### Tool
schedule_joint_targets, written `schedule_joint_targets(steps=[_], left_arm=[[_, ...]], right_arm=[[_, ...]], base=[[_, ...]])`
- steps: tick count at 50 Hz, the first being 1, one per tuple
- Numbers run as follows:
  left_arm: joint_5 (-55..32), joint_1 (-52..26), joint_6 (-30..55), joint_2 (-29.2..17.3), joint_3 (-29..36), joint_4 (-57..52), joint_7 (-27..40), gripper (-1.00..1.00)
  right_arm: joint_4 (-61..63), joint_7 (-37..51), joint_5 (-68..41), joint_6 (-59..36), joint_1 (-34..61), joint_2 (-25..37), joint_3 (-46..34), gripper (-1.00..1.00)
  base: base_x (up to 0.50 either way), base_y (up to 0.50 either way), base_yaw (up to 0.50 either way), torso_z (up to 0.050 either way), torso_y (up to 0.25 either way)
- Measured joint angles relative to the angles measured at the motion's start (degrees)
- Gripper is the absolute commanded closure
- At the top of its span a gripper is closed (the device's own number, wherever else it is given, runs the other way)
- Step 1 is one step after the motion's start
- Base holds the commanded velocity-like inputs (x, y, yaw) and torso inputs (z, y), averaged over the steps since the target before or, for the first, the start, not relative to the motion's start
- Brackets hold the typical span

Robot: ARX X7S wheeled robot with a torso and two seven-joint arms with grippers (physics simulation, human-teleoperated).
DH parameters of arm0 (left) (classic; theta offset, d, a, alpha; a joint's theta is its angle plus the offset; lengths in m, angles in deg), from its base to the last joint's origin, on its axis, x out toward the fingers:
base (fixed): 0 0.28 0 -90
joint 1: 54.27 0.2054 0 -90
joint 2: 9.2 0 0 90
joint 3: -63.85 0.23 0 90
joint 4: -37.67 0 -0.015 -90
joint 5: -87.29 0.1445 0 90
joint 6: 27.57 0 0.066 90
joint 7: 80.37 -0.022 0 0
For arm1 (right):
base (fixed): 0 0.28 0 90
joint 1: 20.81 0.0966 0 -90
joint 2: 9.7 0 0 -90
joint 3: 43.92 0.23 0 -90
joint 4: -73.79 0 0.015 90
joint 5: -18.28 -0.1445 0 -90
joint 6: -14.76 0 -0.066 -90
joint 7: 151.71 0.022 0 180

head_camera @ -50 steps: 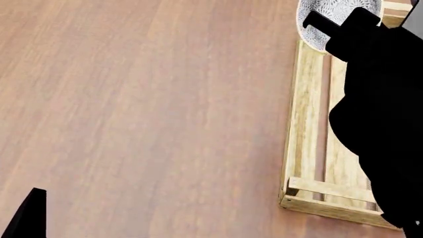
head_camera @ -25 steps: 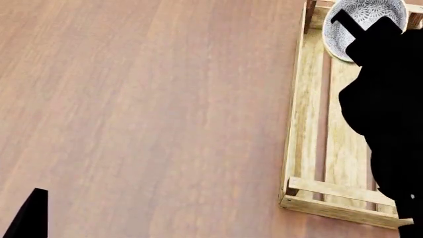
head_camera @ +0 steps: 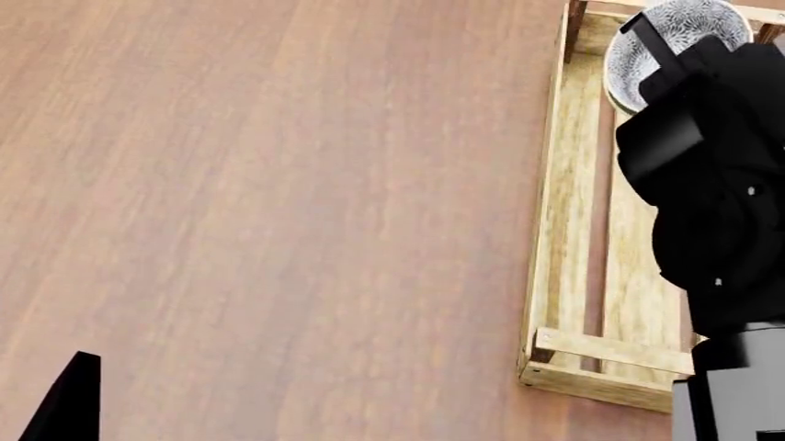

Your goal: Stack the right bowl on the left bowl and place them in the tray.

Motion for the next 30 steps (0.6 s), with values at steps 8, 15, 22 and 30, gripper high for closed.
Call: schedule_joint_targets(steps=[8,15,22,30], left_arm=[[0.0,-0.1,-0.1,0.1,0.2,0.3,-0.1,-1.0],[0.0,-0.2,-0.2,0.2,0.4,0.8,-0.2,-1.0],[0.1,-0.2,-0.3,0.4,0.6,1.4,-0.4,-1.0],[0.1,-0.2,-0.4,0.4,0.8,1.7,-0.5,-1.0]], right_arm=[[-11.0,-2.4,0.6,2.5,4.5,-2.7,0.7,1.0],[-18.8,-3.8,1.0,4.6,7.2,-4.6,2.2,1.0],[-22.8,-4.3,1.6,6.2,7.6,-5.6,5.1,1.0],[-25.0,-4.8,4.0,7.2,7.4,-6.3,8.7,1.0]], base=[[0.0,0.0,0.0,0.0,0.001],[0.0,0.0,0.0,0.0,0.001],[0.0,0.0,0.0,0.001,0.0],[0.0,0.0,0.0,0.0,0.001]])
